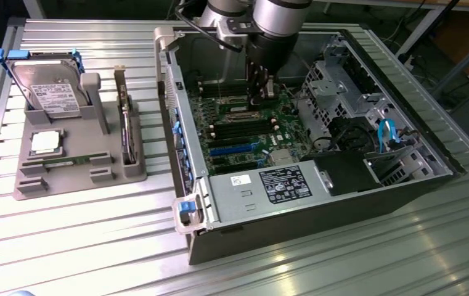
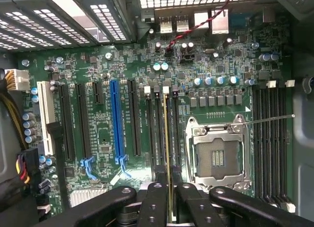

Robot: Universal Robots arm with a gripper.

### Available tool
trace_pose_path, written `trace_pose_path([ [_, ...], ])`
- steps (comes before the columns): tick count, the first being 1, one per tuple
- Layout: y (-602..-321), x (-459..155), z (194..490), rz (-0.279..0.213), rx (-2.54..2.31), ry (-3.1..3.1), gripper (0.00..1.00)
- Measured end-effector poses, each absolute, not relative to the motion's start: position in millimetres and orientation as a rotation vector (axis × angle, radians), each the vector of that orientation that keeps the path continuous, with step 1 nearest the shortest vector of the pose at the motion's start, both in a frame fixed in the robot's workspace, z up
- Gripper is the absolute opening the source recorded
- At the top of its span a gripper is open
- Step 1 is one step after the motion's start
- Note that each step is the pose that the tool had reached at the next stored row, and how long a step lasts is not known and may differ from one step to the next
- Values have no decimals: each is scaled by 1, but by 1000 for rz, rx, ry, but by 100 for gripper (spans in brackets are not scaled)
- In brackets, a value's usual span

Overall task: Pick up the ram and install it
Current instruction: 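Insert the ram into the slot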

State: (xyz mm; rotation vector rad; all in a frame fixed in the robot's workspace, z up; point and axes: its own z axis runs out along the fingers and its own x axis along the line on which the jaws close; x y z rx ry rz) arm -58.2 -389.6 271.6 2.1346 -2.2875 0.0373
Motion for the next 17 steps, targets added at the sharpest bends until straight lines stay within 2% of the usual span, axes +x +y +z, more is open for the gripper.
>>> trace_pose_path([
  [17, -393, -58, 254, 40, 2136, -2283, 14],
])
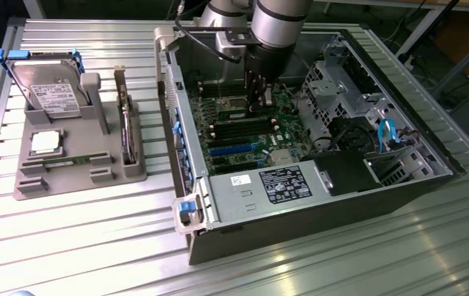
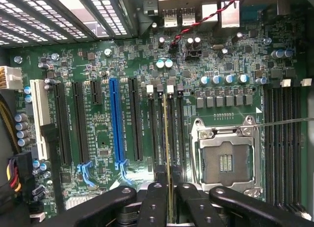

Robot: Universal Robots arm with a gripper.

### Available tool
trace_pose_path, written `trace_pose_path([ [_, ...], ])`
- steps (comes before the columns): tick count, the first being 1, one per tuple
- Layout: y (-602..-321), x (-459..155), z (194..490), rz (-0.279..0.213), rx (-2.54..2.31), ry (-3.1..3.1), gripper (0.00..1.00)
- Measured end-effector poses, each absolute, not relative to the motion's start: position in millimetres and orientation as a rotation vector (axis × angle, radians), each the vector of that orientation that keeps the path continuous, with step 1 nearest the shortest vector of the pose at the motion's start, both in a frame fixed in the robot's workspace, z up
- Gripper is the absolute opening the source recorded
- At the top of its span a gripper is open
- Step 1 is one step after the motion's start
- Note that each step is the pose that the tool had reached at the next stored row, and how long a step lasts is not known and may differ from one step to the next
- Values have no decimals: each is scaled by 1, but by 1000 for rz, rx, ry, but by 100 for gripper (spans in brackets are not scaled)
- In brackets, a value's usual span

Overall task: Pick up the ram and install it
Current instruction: 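Insert the ram into the slot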

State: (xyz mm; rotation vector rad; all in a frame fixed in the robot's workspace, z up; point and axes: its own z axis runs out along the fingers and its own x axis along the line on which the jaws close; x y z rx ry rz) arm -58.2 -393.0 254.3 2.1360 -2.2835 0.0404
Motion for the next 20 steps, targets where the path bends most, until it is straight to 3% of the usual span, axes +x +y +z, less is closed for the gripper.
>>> trace_pose_path([
  [15, -398, -58, 246, 41, 2146, -2275, 14],
  [20, -403, -58, 227, 41, 2146, -2274, 14],
])
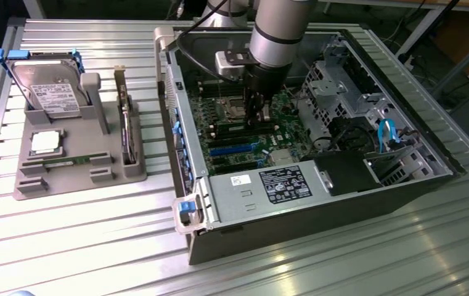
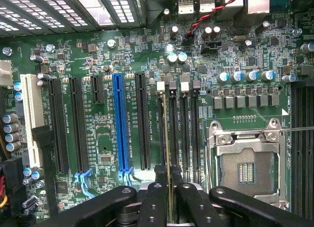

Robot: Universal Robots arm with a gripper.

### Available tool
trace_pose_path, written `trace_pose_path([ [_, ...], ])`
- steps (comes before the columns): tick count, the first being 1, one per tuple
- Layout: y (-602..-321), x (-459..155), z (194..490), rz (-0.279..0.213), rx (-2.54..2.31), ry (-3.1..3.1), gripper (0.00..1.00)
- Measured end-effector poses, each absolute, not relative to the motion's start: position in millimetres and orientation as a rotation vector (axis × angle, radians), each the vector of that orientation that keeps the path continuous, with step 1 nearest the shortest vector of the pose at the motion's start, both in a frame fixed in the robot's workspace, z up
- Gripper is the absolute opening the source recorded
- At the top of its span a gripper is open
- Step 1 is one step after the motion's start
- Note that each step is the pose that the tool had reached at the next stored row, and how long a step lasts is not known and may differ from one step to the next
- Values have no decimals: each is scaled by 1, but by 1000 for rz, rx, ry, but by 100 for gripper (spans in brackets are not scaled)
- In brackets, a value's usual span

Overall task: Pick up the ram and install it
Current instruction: 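Insert the ram into the slot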

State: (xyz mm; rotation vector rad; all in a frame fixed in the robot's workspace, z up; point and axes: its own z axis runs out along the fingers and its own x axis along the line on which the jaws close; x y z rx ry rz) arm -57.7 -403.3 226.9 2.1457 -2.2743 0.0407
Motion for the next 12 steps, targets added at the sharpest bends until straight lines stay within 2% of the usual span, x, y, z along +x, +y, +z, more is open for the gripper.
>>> trace_pose_path([
  [12, -404, -58, 228, 41, 2145, -2275, 14],
])
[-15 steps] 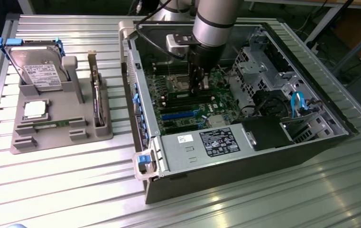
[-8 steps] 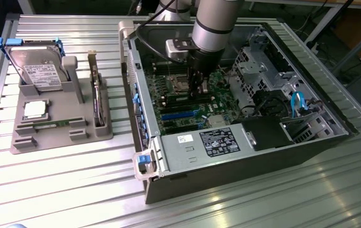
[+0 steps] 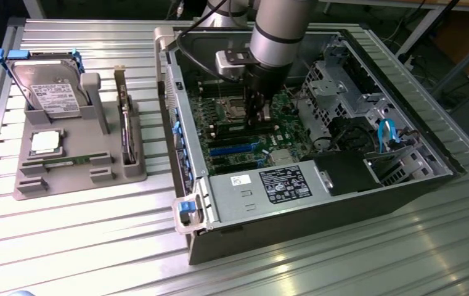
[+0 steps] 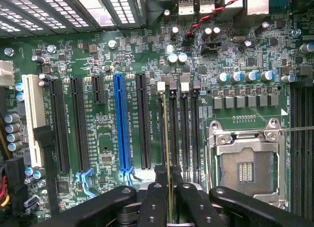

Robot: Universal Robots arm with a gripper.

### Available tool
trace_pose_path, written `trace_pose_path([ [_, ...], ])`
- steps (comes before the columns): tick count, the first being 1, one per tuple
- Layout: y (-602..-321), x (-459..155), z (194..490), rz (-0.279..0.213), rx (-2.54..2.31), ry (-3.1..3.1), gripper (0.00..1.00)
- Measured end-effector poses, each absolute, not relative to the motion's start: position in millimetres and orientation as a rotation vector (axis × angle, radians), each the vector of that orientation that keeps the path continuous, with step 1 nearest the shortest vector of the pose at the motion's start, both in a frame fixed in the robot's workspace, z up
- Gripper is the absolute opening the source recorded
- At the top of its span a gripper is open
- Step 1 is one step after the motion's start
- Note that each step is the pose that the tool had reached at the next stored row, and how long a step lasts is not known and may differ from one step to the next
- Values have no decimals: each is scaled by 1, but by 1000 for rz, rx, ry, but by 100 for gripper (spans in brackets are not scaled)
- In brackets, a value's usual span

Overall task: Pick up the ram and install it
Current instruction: 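Insert the ram into the slot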

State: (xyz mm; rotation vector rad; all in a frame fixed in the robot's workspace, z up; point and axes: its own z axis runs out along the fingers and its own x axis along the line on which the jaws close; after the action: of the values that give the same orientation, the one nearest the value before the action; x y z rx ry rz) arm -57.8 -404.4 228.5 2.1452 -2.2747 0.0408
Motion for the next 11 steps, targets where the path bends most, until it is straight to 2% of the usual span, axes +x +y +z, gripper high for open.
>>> trace_pose_path([
  [11, -404, -57, 228, 41, 2145, -2275, 14],
])
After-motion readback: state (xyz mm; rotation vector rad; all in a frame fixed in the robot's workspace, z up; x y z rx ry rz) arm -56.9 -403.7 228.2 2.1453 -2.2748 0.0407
